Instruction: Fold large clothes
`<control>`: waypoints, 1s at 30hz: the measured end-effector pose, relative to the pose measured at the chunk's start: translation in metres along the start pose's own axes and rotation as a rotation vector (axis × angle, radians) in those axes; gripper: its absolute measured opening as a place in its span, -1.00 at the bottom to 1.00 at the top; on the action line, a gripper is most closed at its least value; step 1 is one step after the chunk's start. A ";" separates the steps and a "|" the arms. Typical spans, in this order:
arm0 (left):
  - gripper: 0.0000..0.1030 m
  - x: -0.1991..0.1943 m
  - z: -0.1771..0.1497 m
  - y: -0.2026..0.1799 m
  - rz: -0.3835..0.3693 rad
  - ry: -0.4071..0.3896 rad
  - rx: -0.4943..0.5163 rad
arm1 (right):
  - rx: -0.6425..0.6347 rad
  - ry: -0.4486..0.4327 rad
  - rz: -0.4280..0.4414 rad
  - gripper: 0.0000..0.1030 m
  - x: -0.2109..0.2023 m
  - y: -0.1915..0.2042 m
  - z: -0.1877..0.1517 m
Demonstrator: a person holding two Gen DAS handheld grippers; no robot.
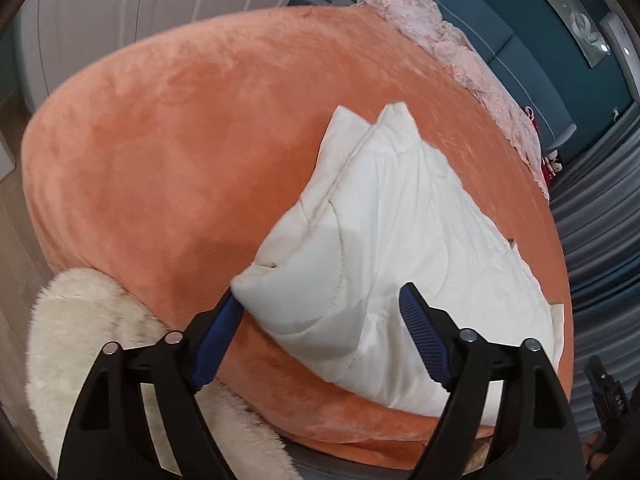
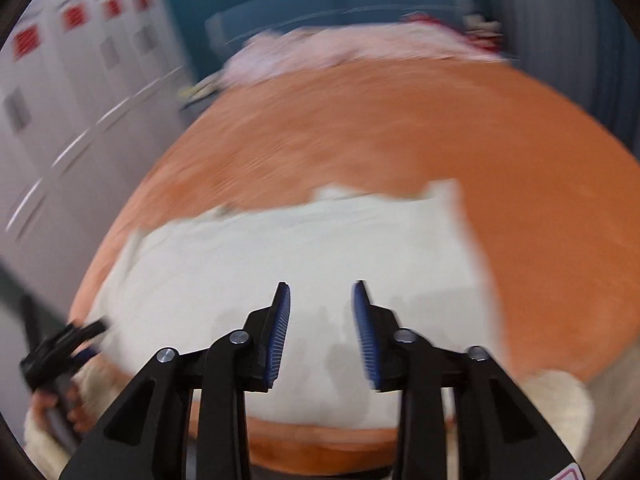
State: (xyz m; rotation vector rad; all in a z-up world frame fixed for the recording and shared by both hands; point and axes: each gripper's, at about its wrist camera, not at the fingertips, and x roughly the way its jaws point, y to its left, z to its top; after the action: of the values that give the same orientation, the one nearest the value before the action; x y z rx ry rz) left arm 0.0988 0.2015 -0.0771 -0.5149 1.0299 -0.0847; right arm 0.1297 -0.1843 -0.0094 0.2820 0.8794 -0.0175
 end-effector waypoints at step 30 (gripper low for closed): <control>-0.63 -0.067 0.014 -0.116 -0.191 -0.128 0.256 | 0.023 0.268 0.111 -1.00 0.057 0.023 -0.039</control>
State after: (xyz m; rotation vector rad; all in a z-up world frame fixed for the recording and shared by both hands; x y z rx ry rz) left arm 0.0949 0.1251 0.0333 -0.3785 0.8287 -0.3448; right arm 0.1392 -0.1469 -0.0713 0.3593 1.1290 0.1153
